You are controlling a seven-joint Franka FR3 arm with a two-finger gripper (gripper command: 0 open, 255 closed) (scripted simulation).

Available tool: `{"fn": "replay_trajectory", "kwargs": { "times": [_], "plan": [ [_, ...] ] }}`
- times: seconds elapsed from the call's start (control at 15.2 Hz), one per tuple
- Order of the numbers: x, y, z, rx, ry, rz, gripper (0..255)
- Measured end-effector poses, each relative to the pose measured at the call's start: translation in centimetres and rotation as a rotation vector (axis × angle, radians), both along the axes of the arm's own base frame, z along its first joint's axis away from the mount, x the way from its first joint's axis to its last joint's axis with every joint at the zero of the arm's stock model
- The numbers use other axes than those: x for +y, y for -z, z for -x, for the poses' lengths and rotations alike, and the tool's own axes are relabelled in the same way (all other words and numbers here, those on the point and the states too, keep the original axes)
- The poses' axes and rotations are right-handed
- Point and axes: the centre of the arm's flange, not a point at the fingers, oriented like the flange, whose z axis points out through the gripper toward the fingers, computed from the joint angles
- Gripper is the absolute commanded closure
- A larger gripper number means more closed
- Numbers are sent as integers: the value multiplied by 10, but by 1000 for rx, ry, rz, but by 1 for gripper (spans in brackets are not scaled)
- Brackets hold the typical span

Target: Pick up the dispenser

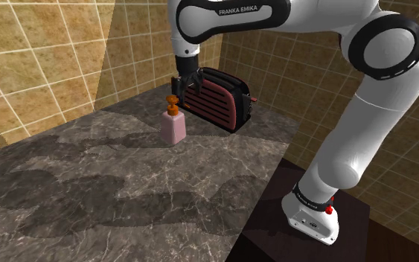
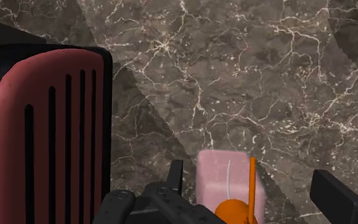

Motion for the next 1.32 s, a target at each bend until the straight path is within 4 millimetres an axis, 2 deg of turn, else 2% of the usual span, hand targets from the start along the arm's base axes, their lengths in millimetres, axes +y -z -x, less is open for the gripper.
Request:
{"fn": "replay_trajectory", "kwargs": {
  "times": [0.13, 0.59, 0.66, 1.32],
  "plan": [
    [10, 6, -18, 5, 2, -6, 0],
    [11, 41, -24, 7, 3, -8, 0],
    [11, 44, -25, 7, 3, -8, 255],
    [11, 45, -25, 6, 3, -8, 255]
  ]
}}
